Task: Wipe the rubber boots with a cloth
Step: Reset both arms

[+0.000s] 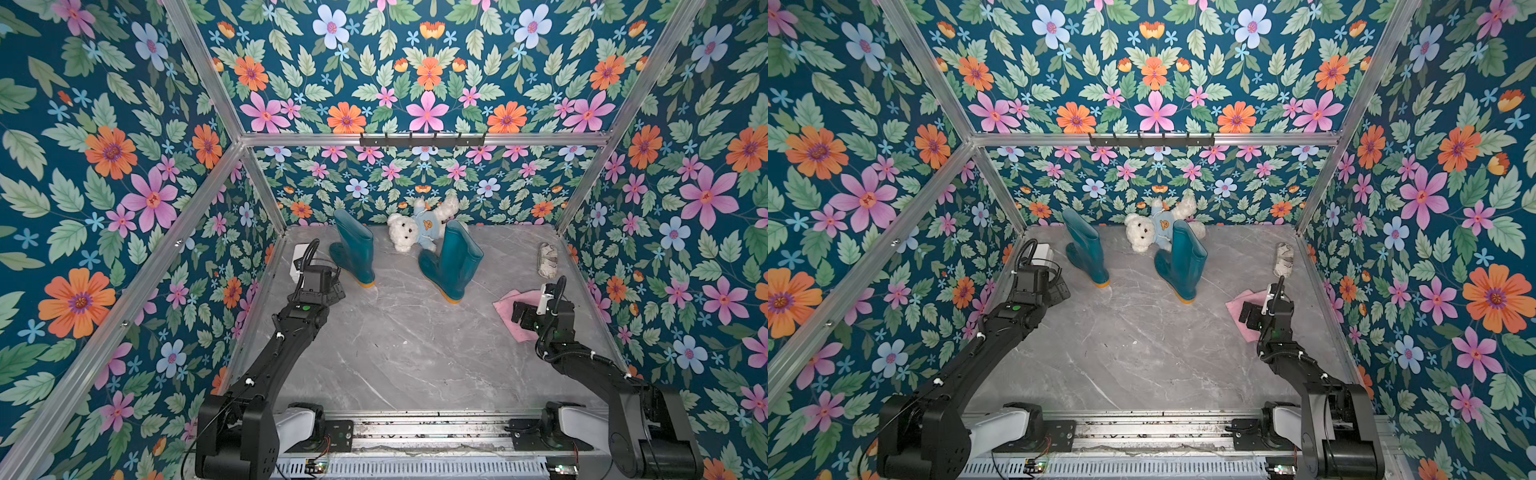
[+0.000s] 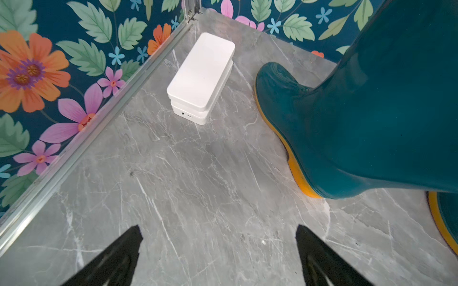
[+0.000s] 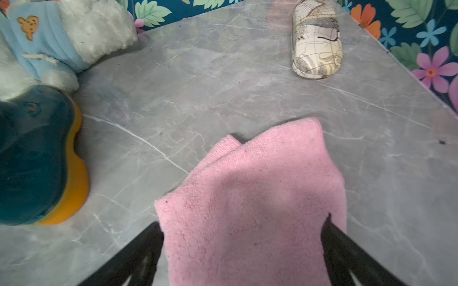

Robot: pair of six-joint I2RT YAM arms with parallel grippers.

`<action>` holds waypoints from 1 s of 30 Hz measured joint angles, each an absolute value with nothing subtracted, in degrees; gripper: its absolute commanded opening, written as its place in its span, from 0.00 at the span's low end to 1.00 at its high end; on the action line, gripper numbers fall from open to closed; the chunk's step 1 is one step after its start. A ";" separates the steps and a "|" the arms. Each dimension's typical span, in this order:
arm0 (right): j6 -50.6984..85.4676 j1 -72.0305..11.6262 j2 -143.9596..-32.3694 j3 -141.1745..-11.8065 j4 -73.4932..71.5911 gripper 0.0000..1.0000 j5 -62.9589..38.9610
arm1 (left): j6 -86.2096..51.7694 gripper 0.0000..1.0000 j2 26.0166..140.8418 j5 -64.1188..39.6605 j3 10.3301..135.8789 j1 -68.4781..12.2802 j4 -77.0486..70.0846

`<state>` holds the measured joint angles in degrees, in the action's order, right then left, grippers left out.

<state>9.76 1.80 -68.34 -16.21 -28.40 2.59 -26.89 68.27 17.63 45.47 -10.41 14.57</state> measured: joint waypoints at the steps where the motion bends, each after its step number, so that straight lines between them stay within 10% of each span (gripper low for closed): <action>1: 8.99 1.34 -68.47 -15.38 -30.68 0.99 3.05 | -26.81 0.99 68.40 17.26 45.04 -10.20 14.06; 12: 4.80 -0.95 -84.33 -8.21 -61.25 0.99 8.71 | -25.08 0.99 68.58 18.76 40.10 -8.21 5.76; 30: 3.46 -2.09 -83.94 -10.85 -63.61 0.99 11.75 | -15.62 0.99 71.13 26.68 29.08 -3.09 -20.51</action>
<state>3.46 -2.09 -83.94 -10.85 -63.61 11.75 -15.62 71.13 26.68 29.08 -3.09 -20.51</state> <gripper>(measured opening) 0.991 0.993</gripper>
